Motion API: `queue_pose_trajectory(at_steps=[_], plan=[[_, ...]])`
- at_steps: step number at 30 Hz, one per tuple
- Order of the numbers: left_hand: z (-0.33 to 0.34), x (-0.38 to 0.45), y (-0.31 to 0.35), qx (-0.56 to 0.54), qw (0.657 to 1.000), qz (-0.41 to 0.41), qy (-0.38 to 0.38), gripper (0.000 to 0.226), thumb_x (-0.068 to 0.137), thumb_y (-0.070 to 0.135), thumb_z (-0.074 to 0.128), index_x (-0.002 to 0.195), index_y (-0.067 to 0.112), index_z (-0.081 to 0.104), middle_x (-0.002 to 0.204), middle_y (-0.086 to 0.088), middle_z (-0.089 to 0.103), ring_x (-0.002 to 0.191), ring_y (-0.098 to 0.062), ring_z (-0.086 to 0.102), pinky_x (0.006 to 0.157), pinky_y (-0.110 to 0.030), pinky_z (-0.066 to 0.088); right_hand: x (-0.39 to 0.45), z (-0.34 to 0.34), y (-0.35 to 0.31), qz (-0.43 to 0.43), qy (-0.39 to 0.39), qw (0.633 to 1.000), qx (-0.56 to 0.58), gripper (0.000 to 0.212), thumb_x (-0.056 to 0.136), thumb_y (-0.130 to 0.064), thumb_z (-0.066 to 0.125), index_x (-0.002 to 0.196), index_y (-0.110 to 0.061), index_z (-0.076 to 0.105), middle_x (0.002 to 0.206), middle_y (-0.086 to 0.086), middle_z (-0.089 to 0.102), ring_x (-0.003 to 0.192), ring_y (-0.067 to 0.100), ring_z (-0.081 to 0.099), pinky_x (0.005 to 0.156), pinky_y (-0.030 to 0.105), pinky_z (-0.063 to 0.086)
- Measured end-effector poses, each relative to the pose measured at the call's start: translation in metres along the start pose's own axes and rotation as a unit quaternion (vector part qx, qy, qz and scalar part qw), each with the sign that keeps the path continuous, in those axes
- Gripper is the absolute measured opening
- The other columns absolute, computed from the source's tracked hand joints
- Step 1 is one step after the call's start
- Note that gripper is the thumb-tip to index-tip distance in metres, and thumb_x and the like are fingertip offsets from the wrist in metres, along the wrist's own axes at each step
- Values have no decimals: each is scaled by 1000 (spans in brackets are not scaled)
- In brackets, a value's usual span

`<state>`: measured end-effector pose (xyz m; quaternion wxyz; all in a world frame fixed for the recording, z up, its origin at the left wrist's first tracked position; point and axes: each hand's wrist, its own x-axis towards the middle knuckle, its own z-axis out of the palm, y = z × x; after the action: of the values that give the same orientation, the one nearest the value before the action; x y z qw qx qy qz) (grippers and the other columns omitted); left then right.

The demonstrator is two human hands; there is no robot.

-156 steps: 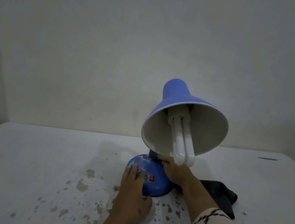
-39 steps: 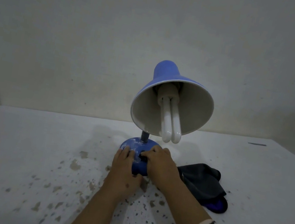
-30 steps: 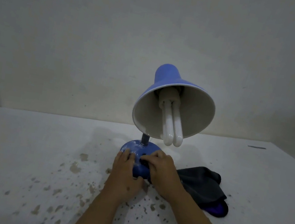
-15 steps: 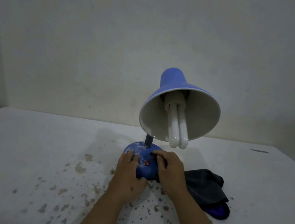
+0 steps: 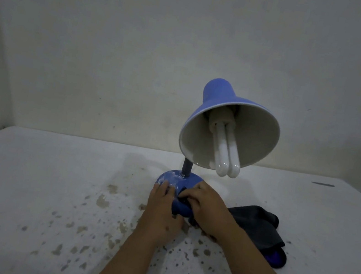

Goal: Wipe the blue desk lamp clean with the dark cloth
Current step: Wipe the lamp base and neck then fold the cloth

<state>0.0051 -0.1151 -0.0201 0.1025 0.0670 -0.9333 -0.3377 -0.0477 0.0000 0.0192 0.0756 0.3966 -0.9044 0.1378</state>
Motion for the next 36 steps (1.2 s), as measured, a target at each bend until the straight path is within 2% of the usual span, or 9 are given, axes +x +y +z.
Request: queue_pose_trajectory(at_steps=[3,7,11,15,19,24,29,33,36], plan=[[2,1,-2,-1,1000,5,4,69,93,27,44,149,12,7,159,-3,-6,148,-19,-7,117,-26,-2,1,-2,6,6,19,997,76,27,90,-5,47,107,-13,67,112,5,63,105,19,55,91,21,38],[6,4,-4,0,1000,14,24,69,89,19,48,148,8,13,159,-6,2,147,-22,0,119,-28,4,1,-4,15,110,133,956,237,28,92,-4,42,95,-17,67,102,1,63,97,14,57,88,20,41],[9,5,-4,-2,1000,6,23,70,92,21,47,149,13,8,159,-2,-4,148,-19,-5,118,-26,1,6,4,13,45,34,993,101,26,93,-8,45,109,-11,65,105,2,62,91,10,54,84,6,37],[10,7,-5,-1,999,5,34,66,91,23,47,148,13,16,159,-3,5,147,-20,2,120,-30,4,15,15,12,93,6,996,13,28,91,-14,48,116,-15,61,123,13,52,110,29,51,97,34,41],[8,6,-4,1,999,3,33,67,93,22,45,149,13,10,159,-2,1,148,-19,-1,118,-27,1,18,9,8,148,38,988,26,25,91,-11,45,110,-11,63,121,17,52,108,32,51,90,35,42],[8,6,-4,15,1000,2,25,68,93,23,46,149,13,8,159,-2,-3,148,-18,-5,117,-26,0,-4,-1,3,81,52,991,94,28,93,-9,46,113,-11,65,120,8,63,109,19,55,88,11,31],[4,4,-3,15,1000,4,21,67,94,22,44,150,14,7,159,-2,-4,148,-18,-5,117,-26,0,-11,-8,6,32,33,995,92,31,95,-9,43,118,-14,63,122,8,62,111,18,53,84,4,29],[3,3,-2,-6,1000,4,22,67,95,23,45,149,15,7,159,-1,-4,148,-17,-6,117,-25,1,-7,-21,18,73,-3,992,104,33,93,-5,42,115,-15,65,125,6,59,114,17,51,86,6,24],[4,3,-1,-11,999,7,30,67,93,22,46,149,14,10,159,-1,-2,148,-18,-3,118,-26,3,-10,-20,19,88,41,990,105,29,93,-6,46,111,-12,67,119,9,61,111,21,54,94,14,33]])
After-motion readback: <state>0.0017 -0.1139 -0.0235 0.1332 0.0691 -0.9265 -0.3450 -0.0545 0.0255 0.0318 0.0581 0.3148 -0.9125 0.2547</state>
